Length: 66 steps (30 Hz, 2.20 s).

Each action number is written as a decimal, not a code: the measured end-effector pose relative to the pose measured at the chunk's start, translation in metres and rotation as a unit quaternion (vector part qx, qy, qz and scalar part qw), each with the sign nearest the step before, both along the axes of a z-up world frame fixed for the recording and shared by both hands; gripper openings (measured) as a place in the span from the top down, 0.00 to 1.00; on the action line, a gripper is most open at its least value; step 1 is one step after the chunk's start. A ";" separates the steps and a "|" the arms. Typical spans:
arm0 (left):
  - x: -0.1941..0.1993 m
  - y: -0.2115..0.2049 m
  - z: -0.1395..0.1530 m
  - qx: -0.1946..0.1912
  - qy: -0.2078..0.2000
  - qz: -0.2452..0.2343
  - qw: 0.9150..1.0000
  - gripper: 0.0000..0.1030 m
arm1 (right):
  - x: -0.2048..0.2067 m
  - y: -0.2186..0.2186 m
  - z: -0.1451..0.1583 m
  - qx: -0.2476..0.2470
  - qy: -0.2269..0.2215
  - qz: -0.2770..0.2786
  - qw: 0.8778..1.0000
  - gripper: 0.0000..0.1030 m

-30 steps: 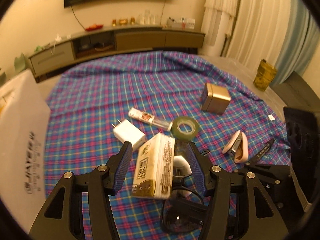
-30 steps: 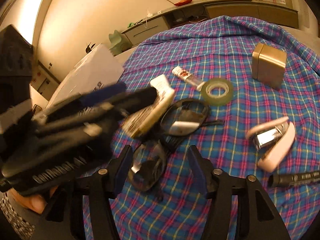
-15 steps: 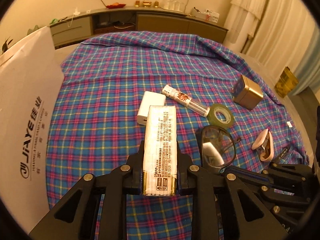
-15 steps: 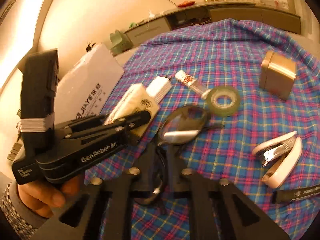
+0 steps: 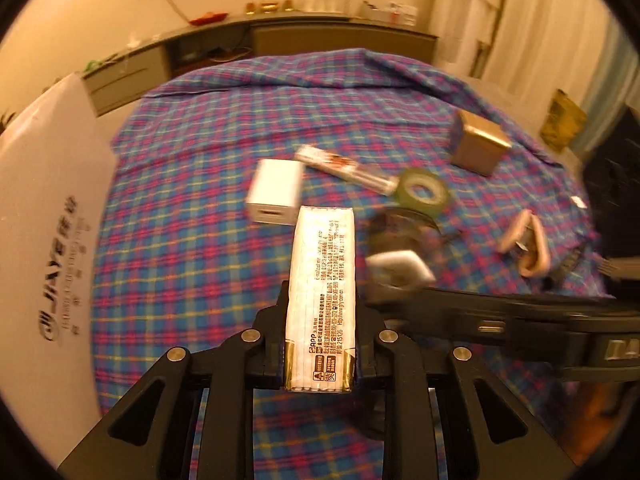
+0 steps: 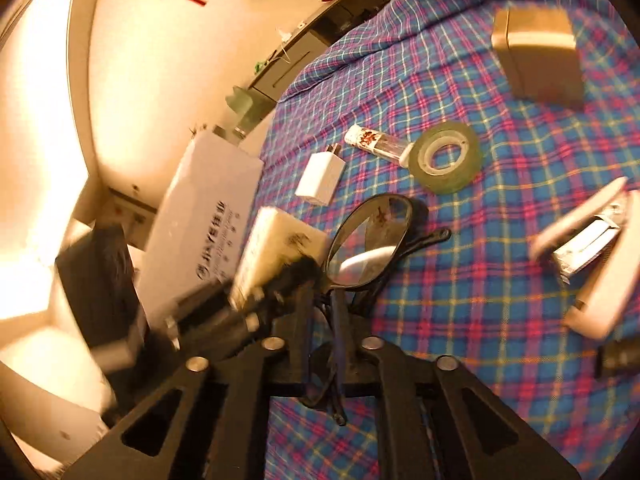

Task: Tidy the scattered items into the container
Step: 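Grasp the white paper packet upright with the left gripper, then grasp the black-framed glasses by the bridge with the right gripper, then carry the paper packet and glasses in both grippers over the white box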

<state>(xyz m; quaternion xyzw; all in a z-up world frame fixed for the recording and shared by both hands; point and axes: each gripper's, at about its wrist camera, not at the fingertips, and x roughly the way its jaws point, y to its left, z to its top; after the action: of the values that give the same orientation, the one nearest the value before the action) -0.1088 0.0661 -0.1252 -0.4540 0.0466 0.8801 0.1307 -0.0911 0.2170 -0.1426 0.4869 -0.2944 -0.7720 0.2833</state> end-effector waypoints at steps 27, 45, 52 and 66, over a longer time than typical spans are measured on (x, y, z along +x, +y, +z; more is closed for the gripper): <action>0.029 -0.003 0.001 0.109 -0.075 -0.015 0.991 0.77 | -0.005 -0.013 0.021 0.095 0.012 0.008 0.995 0.47; 0.024 -0.050 0.041 0.096 -0.019 0.060 0.993 0.77 | 0.019 -0.046 0.022 0.338 0.147 0.098 0.924 0.61; 0.024 -0.060 0.060 0.108 0.005 0.066 0.992 0.77 | 0.011 -0.032 0.043 0.250 0.132 0.057 0.958 0.61; 0.024 -0.093 0.096 0.128 0.048 0.094 0.986 0.77 | 0.041 -0.043 0.073 0.234 0.159 0.059 0.957 0.61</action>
<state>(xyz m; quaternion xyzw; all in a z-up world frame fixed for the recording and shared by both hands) -0.0847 -0.0265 -0.0294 -0.3928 -0.1030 0.9082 0.1016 -0.0504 0.1738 -0.0693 0.4268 -0.0271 -0.8688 0.2496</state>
